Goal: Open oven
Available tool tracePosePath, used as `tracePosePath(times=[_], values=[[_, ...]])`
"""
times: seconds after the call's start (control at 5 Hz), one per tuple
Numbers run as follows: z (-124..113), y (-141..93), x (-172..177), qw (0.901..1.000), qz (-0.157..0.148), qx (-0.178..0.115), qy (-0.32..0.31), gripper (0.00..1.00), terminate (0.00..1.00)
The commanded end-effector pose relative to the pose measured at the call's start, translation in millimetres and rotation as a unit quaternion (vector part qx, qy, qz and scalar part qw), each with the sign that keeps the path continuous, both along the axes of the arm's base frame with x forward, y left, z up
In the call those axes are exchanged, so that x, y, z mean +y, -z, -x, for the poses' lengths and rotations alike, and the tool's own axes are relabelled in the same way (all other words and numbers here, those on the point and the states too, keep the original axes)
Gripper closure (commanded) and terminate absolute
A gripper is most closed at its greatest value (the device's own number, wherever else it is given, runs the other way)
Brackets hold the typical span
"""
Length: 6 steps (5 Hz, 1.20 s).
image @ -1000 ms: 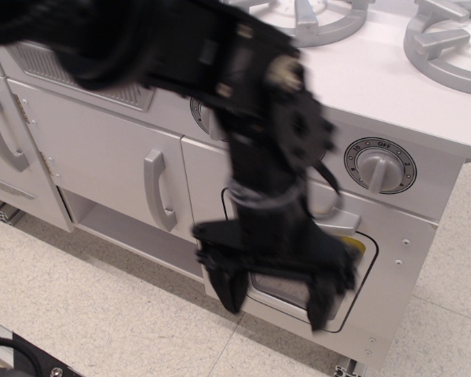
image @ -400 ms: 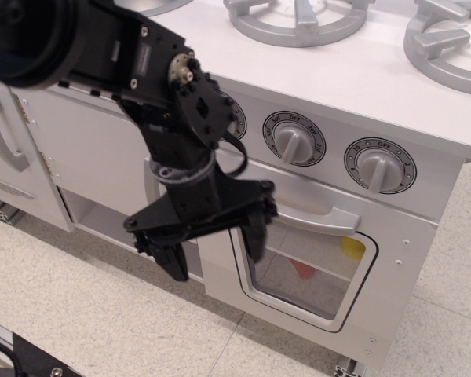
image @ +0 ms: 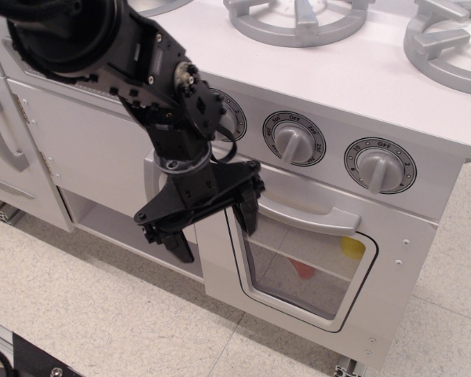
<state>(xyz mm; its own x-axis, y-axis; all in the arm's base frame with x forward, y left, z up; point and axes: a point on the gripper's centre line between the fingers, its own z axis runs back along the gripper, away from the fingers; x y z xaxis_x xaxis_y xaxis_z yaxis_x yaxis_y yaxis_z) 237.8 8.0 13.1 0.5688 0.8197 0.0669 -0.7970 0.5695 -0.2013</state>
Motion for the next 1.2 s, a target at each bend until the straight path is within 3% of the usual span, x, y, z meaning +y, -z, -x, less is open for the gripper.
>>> tracePosePath(times=[0.0,0.4,0.8,1.0], values=[[-28,6,7,0.9968,0.017,-0.074,-0.024,0.00,0.00],[-42,14,0,0.9937,0.018,-0.105,-0.035,0.00,0.00],[-51,22,-9,0.9924,0.031,-0.113,-0.038,0.00,0.00],[-51,27,-13,0.9940,0.029,-0.094,-0.046,0.00,0.00]])
